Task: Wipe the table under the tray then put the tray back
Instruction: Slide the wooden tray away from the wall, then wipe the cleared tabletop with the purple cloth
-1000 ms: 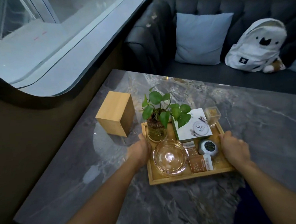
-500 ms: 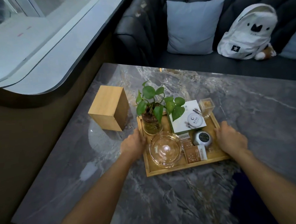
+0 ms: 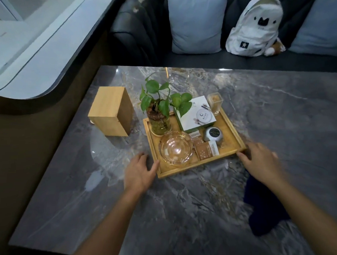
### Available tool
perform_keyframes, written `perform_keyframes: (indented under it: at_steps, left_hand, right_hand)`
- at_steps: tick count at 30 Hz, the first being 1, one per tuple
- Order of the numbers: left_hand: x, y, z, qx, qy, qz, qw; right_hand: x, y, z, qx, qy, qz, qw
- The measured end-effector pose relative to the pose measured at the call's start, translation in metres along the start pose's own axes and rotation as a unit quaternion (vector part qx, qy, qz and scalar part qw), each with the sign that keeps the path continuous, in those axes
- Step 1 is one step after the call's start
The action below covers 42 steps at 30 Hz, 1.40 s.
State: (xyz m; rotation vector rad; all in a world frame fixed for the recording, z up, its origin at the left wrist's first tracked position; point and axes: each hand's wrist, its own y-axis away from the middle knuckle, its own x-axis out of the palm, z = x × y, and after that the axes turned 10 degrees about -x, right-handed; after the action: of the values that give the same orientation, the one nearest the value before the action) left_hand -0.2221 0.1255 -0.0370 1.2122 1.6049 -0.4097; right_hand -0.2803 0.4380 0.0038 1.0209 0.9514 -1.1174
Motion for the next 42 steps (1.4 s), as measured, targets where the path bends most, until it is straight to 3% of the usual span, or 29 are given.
perform_keyframes:
  at_steps: [10,13,17,23,29,35,42]
  left_hand:
    - [0.02,0.04,0.02,0.064,-0.076,0.01,0.995]
    - [0.022,0.04,0.022,0.068,-0.106,0.012,0.992]
    - [0.021,0.041,0.019,0.071,-0.117,0.01,0.99]
    - [0.013,0.038,0.018,0.072,-0.124,0.021,0.989]
    - [-0.001,0.047,0.033,0.046,-0.074,-0.008,0.996]
    - [-0.014,0.059,0.077,0.014,-0.059,-0.02,0.998]
    - [-0.006,0.083,0.127,0.026,-0.087,-0.027,0.996]
  right_hand:
    - [0.025,0.073,-0.011,0.081,0.065,0.096,0.99]
    - [0.031,0.077,-0.011,0.051,0.124,0.045,0.99]
    - [0.033,0.07,-0.015,0.031,0.122,-0.008,0.992]
    - [0.033,0.07,-0.013,-0.068,0.132,-0.065,0.987]
    - [0.027,0.069,0.051,-0.213,0.076,-0.086,0.97]
    - [0.038,0.062,0.141,-0.353,-0.011,-0.111,0.929]
    - [0.072,0.062,0.219,-0.474,0.002,-0.081,0.877]
